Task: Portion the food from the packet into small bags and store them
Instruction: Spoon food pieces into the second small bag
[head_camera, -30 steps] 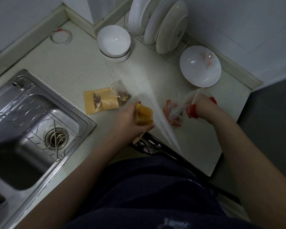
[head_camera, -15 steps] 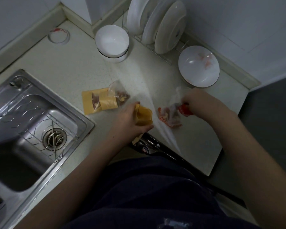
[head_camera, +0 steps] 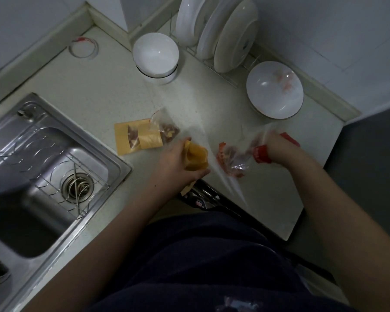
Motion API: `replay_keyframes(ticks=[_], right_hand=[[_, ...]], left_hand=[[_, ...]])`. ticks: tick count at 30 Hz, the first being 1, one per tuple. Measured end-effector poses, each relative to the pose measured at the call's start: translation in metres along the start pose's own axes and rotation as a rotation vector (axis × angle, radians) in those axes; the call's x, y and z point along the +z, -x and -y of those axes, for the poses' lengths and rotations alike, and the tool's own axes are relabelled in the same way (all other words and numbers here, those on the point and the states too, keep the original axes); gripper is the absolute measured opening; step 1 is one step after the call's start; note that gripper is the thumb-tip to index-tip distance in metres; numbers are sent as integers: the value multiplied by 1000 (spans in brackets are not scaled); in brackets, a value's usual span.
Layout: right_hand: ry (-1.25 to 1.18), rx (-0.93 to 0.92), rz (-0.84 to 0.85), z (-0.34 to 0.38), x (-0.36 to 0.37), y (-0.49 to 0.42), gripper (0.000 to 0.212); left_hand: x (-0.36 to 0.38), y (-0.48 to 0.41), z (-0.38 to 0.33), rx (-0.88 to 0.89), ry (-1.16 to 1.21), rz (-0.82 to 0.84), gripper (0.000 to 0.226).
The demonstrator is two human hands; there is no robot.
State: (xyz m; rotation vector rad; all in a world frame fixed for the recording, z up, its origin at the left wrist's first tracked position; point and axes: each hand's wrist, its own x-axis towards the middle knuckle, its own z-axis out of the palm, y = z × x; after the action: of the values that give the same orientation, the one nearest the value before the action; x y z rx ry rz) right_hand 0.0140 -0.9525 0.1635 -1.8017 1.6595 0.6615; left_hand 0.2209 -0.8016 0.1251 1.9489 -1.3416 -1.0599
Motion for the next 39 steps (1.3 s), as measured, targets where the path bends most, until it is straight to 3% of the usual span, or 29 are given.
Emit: replay_keyframes(ticks=[2, 4, 7, 11, 14, 18, 31, 39], right_hand=[[-124, 12, -4, -4, -5, 4, 13], [-355, 12, 87, -6, -6, 9, 25], [-691, 9, 191, -12, -2, 7, 16], [-780, -89, 320, -12, -10, 17, 18], [-834, -88, 282, -14, -17, 20, 22], [-900, -122, 219, -15, -27, 26, 11], [-968, -195, -204, -8, -30, 51, 19], [-1068, -239, -282, -6, -25, 57, 23]], left_hand=[[0, 1, 0, 2, -8, -10, 92], [1, 1, 0, 9, -16, -18, 92], [2, 1, 0, 23, -34, -24, 91], [4, -2, 1, 24, -54, -16, 92], [5, -3, 2, 23, -55, 2, 93], [6, -4, 2, 25, -52, 0, 92], [7, -7, 2, 58, -22, 8, 82], [3, -8, -2, 79, -7, -27, 82]])
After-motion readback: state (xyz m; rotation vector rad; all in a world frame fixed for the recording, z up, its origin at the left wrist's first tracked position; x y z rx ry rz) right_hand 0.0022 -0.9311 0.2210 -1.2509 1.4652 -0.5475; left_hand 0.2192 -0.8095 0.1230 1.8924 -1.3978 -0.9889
